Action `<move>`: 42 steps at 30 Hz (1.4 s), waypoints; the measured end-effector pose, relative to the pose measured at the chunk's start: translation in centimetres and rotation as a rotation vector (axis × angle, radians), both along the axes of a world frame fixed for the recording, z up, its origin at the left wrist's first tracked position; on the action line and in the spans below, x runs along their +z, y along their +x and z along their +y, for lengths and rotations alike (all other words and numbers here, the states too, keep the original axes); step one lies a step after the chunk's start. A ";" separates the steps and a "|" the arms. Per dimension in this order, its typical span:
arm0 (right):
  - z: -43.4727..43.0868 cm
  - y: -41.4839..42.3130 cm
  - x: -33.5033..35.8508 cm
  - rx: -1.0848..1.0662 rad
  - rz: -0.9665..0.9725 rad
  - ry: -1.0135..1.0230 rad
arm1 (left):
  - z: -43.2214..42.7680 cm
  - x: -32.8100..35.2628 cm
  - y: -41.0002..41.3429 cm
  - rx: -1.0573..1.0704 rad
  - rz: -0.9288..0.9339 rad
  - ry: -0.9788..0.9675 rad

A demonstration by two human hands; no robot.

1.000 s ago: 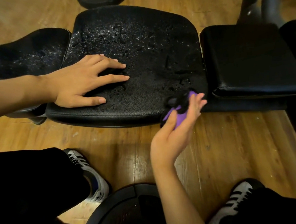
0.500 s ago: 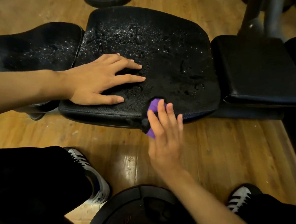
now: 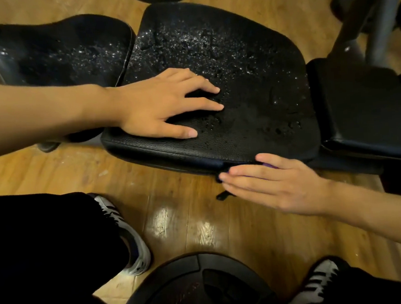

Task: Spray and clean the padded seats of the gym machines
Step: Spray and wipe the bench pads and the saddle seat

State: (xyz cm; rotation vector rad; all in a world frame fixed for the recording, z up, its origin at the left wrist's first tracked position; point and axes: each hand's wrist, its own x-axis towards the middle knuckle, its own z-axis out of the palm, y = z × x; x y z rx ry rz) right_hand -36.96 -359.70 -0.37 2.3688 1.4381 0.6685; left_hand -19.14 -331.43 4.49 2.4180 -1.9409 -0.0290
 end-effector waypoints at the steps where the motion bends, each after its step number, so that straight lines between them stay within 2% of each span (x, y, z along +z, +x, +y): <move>1: 2.6 0.1 0.0 -0.001 -0.007 0.033 | 0.1 0.0 0.0 0.004 0.001 -0.004; 5: 12.6 1.3 -1.3 -0.032 -0.019 0.178 | 0.2 0.0 -0.1 0.009 0.013 -0.004; 7: 13.3 1.7 -1.1 -0.032 -0.011 0.191 | 0.4 0.0 -0.1 0.006 0.016 0.001; 11: 4.5 0.5 0.5 0.019 -0.013 -0.002 | 0.4 -0.1 0.1 0.001 0.013 0.004; 15: -7.1 -1.0 1.3 -0.064 -0.100 -0.257 | 0.2 -0.1 0.2 0.005 0.025 -0.003; 17: -9.1 -0.9 1.7 -0.083 -0.124 -0.300 | 0.1 0.0 0.2 0.007 0.033 -0.005; 19: -7.6 -0.3 1.6 -0.061 -0.110 -0.276 | 0.1 0.0 0.1 0.007 0.040 -0.009; 23: 1.3 0.3 0.8 -0.001 -0.020 -0.124 | 0.0 0.0 0.0 0.013 0.024 -0.014; 27: 11.7 1.9 0.0 -0.033 -0.036 0.090 | 0.1 0.0 -0.2 0.016 0.030 -0.020; 29: 14.4 2.8 0.2 -0.050 -0.039 0.133 | 0.2 0.1 -0.2 0.019 0.054 -0.030; 31: 13.9 3.1 0.7 -0.055 -0.036 0.106 | 0.2 0.2 -0.2 0.008 0.065 -0.035; 34: 8.5 1.7 1.9 -0.031 0.005 0.028 | 0.1 0.2 -0.2 -0.004 0.057 -0.046; 38: 1.8 -0.2 3.3 -0.137 -0.021 -0.136 | 0.1 0.0 -0.1 0.004 0.058 -0.048; 40: 2.2 -0.3 3.2 -0.176 -0.051 -0.179 | 0.3 0.0 -0.2 0.008 0.068 -0.067; 42: 5.4 0.2 3.0 -0.159 -0.040 -0.140 | 0.4 0.0 -0.2 0.003 0.090 -0.080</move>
